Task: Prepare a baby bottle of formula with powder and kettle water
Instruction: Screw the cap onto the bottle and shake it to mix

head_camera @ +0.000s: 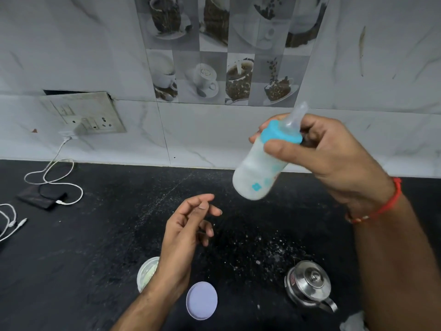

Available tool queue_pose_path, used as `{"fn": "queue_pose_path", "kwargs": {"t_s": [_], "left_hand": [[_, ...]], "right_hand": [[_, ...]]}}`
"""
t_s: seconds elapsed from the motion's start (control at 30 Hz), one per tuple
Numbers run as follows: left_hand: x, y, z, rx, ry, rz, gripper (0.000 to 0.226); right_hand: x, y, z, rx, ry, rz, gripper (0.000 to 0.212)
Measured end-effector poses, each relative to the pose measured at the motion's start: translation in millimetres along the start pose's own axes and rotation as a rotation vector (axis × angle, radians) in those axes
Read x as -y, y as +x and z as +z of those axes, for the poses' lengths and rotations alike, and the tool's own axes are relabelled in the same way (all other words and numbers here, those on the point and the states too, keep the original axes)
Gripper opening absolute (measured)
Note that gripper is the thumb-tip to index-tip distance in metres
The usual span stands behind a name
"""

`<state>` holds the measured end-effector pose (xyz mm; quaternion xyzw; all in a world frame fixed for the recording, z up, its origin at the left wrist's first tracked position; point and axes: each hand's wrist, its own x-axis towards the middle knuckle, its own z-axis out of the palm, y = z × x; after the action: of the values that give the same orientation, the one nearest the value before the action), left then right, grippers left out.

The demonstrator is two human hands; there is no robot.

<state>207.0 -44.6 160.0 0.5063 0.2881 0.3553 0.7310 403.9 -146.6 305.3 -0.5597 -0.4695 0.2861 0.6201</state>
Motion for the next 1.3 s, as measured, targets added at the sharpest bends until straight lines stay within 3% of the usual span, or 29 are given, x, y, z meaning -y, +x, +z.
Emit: {"fn": "queue_pose_path", "kwargs": {"t_s": [0.57, 0.87, 1.03, 1.13, 1.3], "left_hand": [[-2, -2, 2, -0.003, -0.002, 0.005, 0.019], [-2, -4, 3, 0.009, 0.005, 0.012, 0.020], [-3, -5, 4, 0.022, 0.002, 0.016, 0.024], [-3, -6, 4, 0.022, -0.001, 0.014, 0.023], [-3, -6, 3, 0.019, 0.002, 0.016, 0.022]], "right_hand": [[-13, 4, 14, -0.156, 0.085, 0.120, 0.038], [-4, 7, 17, -0.243, 0.452, 0.187, 0.027], [5, 8, 15, -0.258, 0.496, 0.137, 0.030], [10, 9, 9, -0.251, 0.434, 0.076, 0.029], [20, 11, 1, -0.242, -0.115, -0.151, 0.035]]}}
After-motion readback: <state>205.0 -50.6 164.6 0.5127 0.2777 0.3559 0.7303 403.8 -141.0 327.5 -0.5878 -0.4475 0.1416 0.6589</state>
